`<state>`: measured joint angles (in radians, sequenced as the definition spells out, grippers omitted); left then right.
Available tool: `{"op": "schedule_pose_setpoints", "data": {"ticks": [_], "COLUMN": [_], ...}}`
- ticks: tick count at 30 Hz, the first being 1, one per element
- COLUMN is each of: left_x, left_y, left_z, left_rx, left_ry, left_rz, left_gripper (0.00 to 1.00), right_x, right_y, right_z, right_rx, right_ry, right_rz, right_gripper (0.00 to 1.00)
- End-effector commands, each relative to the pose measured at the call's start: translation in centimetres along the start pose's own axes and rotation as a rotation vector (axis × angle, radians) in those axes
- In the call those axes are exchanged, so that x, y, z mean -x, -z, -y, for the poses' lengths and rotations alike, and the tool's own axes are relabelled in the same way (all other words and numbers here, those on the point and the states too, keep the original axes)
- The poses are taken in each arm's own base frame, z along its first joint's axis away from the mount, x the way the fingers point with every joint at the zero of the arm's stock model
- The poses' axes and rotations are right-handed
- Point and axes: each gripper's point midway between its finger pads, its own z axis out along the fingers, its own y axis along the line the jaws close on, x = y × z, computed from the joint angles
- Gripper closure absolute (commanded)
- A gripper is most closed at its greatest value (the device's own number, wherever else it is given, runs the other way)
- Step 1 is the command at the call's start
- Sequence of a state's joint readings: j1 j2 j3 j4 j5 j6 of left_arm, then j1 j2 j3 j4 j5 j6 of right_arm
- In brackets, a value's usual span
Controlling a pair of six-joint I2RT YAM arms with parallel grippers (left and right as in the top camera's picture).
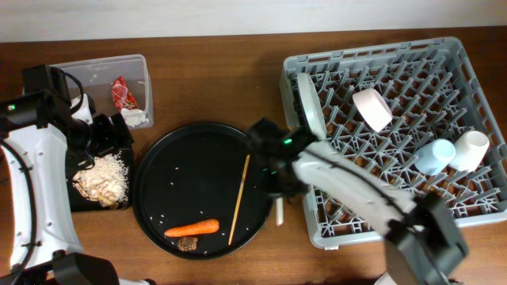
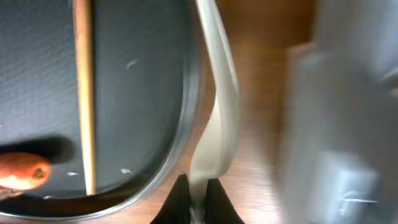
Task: Sort waste into correct bins and load items into the dishwasher rack
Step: 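Carry the white fork into the rack and release it, then grasp the wooden chopstick on the black tray with right gripper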
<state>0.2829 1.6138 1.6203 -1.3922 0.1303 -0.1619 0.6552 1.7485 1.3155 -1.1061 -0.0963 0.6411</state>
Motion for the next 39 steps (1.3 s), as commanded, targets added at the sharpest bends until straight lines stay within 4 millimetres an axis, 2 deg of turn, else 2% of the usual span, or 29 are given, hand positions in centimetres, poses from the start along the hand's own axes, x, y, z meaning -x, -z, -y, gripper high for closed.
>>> {"op": "schedule_pose_setpoints", "data": {"ticks": [1,3,4,5,7,9,13,14,17,19,20,22,25,26,27,28,29,31,32,34,35,37,39], "left_x": [-0.1,0.0,0.0,0.0,0.0,0.0,0.0,0.0,0.0,0.0,0.0,0.0,0.0,0.0,0.0,0.0,0.0,0.0,0.0,0.0,0.0,0.0,0.0], "left_y": [0.2,0.2,0.2,0.2,0.2,0.2,0.2,0.2,0.2,0.2,0.2,0.2,0.2,0.2,0.2,0.2,0.2,0.2,0.2,0.2,0.2,0.2,0.2], "left_z": [0.1,0.1,0.1,0.1,0.1,0.1,0.1,0.1,0.1,0.1,0.1,0.1,0.1,0.1,0.1,0.1,0.1,0.1,0.1,0.1,0.1,0.1,0.1], "left_rx": [-0.005,-0.005,-0.005,-0.005,-0.005,-0.005,-0.005,-0.005,-0.005,-0.005,-0.005,-0.005,-0.005,-0.005,-0.005,-0.005,-0.005,-0.005,-0.005,-0.005,-0.005,-0.005,-0.005], "left_ry": [0.004,0.004,0.004,0.003,0.004,0.004,0.003,0.003,0.003,0.003,0.003,0.004,0.003,0.003,0.003,0.003,0.003,0.003,0.003,0.003,0.003,0.003,0.003], "left_rz": [0.006,0.007,0.007,0.008,0.007,0.007,0.008,0.008,0.008,0.008,0.008,0.007,0.008,0.009,0.009,0.009,0.009,0.008,0.008,0.008,0.008,0.008,0.009], "left_gripper": [0.01,0.01,0.01,0.01,0.01,0.01,0.01,0.01,0.01,0.01,0.01,0.01,0.01,0.01,0.01,0.01,0.01,0.01,0.01,0.01,0.01,0.01,0.01], "right_x": [2.3,2.3,2.3,2.2,1.7,1.1,0.7,1.0,1.8,1.7,1.7,1.9,4.2,4.5,4.6,4.4,4.2,3.5,3.1,2.5,2.4,2.2,2.0], "right_y": [6.8,8.9,9.2,9.0,7.7,5.4,2.6,2.2,2.1,2.1,2.2,3.9,11.9,14.0,14.3,13.9,13.1,9.5,6.7,0.9,-0.6,-5.1,-8.0], "right_z": [3.4,6.3,7.6,8.8,9.5,8.8,8.1,8.3,8.1,8.1,8.1,7.7,4.8,3.1,1.8,0.6,-0.7,-3.9,-5.8,-8.1,-8.6,-9.4,-9.1], "right_rx": [0.017,0.011,0.004,-0.007,-0.02,0.018,0.051,0.039,0.045,0.044,0.046,0.063,0.15,0.192,0.214,0.226,0.231,0.222,0.209,0.163,0.15,0.107,0.067], "right_ry": [0.166,0.164,0.152,0.153,0.159,0.165,0.185,0.185,0.188,0.188,0.183,0.15,0.182,0.192,0.194,0.21,0.223,0.243,0.221,0.128,0.112,0.08,0.046], "right_rz": [0.158,0.184,0.181,0.157,0.111,0.064,0.058,0.075,0.106,0.103,0.104,0.132,0.335,0.384,0.4,0.396,0.374,0.283,0.222,0.111,0.09,0.033,-0.011], "right_gripper": [0.96,0.95,0.95,0.95,0.95,0.95,0.94,0.87,0.71,0.6,0.58,0.57,0.53,0.42,0.37,0.37,0.37,0.37,0.37,0.37,0.37,0.38,0.43]}}
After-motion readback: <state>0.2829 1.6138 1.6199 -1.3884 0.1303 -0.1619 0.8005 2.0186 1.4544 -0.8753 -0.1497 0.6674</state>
